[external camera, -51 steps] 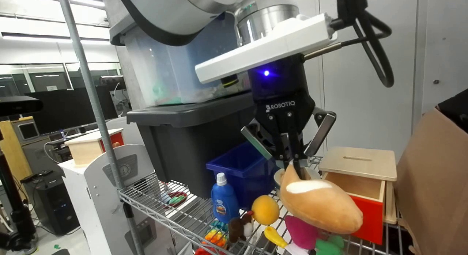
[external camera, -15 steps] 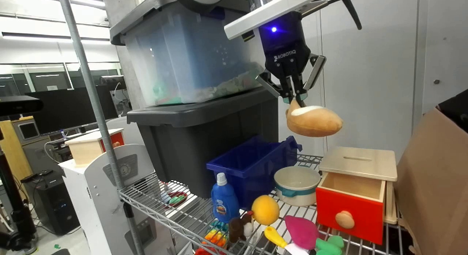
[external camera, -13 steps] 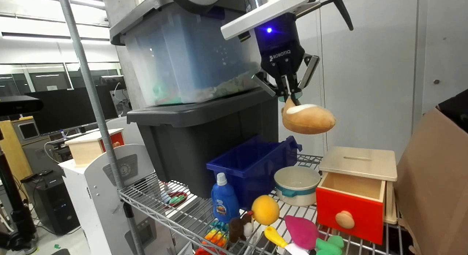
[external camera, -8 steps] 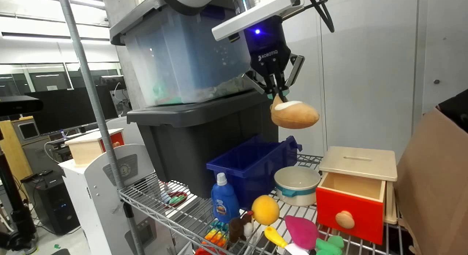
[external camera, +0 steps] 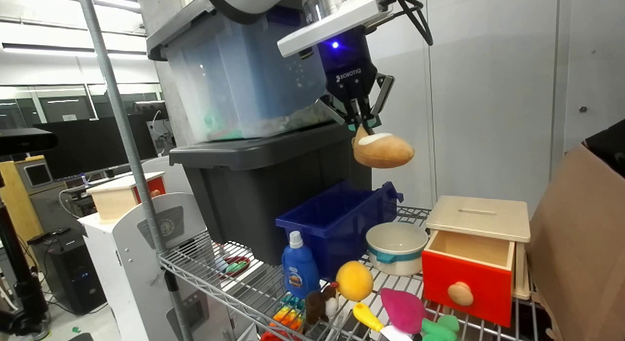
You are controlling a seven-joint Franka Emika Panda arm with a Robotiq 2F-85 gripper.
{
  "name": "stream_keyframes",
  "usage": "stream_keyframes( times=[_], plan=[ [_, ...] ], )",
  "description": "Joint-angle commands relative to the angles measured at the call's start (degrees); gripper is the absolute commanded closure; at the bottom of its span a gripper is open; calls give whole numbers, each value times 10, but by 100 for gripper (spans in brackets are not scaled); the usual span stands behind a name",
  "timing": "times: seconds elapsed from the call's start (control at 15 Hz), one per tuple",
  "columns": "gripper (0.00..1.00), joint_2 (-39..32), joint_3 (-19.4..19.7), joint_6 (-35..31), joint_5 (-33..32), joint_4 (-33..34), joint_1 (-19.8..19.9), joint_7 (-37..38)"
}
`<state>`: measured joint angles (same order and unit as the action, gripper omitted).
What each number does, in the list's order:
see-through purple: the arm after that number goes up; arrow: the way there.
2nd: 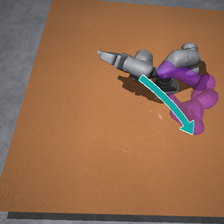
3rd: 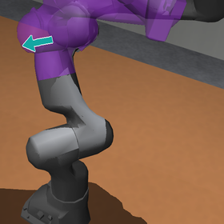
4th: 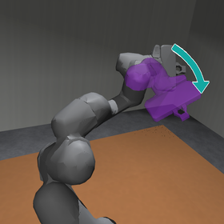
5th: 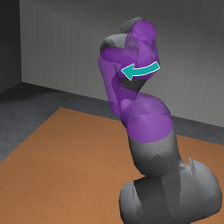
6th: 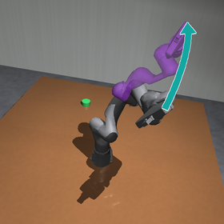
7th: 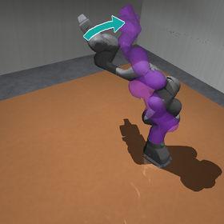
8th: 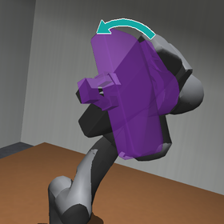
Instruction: Put the brown plush toy in the blue storage container
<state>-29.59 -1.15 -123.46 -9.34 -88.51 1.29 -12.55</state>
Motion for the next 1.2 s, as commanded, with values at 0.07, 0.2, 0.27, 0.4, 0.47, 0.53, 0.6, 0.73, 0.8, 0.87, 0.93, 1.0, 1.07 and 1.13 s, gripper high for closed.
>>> stream_keyframes(
  times=[0.07, 0.2, 0.27, 0.4, 0.47, 0.53, 0.6, 0.73, 0.8, 0.87, 0.93, 1.0, 1.07, 1.13],
  plan=[
    [98, -17, -10, -30, 11, 22, 2, -36],
    [98, -21, -14, -44, 15, 21, 4, -45],
    [98, -22, -16, -50, 16, 21, 5, -49],
    [98, -24, -19, -59, 17, 21, 5, -56],
    [98, -25, -21, -62, 18, 20, 5, -60],
    [98, -26, -23, -68, 20, 19, 6, -64],
    [98, -28, -25, -73, 23, 19, 6, -67],
    [98, -31, -29, -78, 27, 20, 5, -74],
    [98, -33, -31, -80, 28, 20, 5, -78],
    [98, -35, -34, -83, 31, 20, 7, -85],
    [98, -38, -38, -86, 34, 22, 8, -92],
    [98, -40, -41, -91, 38, 23, 9, -99],
    [98, -42, -43, -93, 41, 25, 9, -106],
    [98, -43, -45, -94, 44, 26, 10, -113]
  ],
)
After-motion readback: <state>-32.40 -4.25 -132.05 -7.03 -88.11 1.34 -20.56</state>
